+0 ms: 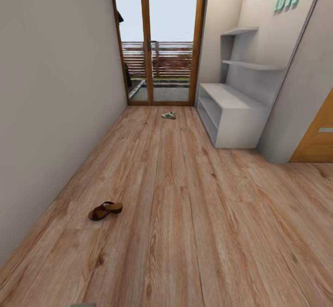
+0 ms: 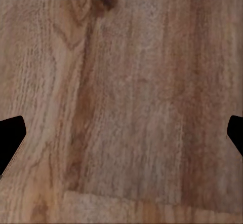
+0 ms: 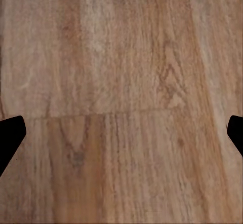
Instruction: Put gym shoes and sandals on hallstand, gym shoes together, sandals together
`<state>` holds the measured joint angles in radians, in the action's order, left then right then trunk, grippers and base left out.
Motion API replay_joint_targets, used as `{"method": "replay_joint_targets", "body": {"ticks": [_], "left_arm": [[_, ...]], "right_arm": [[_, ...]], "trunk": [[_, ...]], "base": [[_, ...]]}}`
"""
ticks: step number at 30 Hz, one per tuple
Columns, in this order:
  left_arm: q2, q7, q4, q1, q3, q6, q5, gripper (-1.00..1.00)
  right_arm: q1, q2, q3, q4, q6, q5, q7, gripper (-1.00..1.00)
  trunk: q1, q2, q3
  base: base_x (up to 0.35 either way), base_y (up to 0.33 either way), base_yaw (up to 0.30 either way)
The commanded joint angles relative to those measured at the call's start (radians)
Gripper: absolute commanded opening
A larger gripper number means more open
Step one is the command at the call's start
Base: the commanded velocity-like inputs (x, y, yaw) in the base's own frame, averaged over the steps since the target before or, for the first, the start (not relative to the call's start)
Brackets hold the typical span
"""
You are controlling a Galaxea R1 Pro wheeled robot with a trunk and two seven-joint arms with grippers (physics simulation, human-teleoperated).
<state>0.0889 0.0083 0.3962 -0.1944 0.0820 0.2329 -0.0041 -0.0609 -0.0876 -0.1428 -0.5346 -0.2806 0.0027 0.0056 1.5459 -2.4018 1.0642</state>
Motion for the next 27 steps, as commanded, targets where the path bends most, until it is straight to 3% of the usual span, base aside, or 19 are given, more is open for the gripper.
{"method": "replay_joint_targets", "body": {"ticks": [1, 27], "left_arm": [[0.000, 0.001, -0.001, 0.000, 0.001, 0.003, -0.001, 1.00], [0.000, 0.001, -0.001, 0.000, 0.002, 0.003, -0.001, 1.00]], "right_arm": [[0.000, 0.000, -0.001, 0.001, -0.003, 0.000, 0.001, 1.00], [0.000, 0.000, -0.001, 0.001, -0.003, 0.000, 0.001, 1.00]], "trunk": [[0.000, 0.000, 0.001], [0.000, 0.000, 0.000]], "base": [[0.338, -0.056, 0.007], [0.334, -0.101, 0.001]]}}
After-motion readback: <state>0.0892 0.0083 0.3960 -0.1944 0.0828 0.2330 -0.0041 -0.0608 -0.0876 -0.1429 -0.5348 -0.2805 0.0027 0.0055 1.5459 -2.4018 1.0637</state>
